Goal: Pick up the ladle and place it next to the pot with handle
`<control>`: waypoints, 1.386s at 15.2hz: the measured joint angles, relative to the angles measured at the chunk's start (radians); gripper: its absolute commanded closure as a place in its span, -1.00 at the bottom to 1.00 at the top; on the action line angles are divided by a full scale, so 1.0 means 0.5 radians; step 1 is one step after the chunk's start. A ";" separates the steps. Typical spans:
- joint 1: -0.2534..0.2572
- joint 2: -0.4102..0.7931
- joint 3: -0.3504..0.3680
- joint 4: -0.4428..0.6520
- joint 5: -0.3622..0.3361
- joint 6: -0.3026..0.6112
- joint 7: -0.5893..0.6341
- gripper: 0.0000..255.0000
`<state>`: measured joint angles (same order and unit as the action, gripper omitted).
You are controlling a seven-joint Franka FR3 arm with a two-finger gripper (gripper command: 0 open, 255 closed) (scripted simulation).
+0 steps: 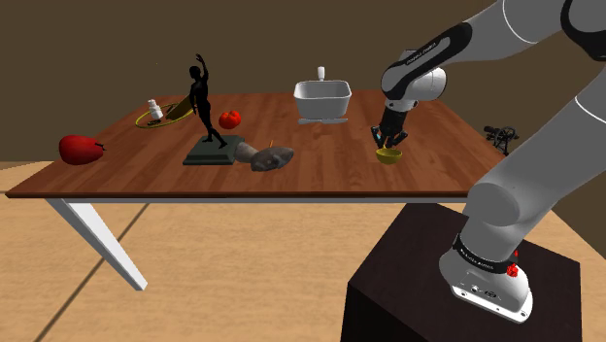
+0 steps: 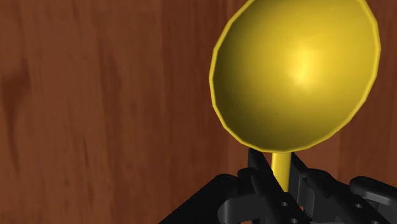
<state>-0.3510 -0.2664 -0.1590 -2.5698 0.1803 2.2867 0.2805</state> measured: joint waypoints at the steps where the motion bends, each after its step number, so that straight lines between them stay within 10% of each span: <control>1: 0.000 -0.001 0.000 0.000 0.000 0.000 0.001 1.00; 21: -0.031 -0.256 0.027 0.306 -0.092 -0.552 0.131 1.00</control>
<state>-0.3663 -0.3945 -0.1454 -2.4170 0.1341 2.0105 0.3461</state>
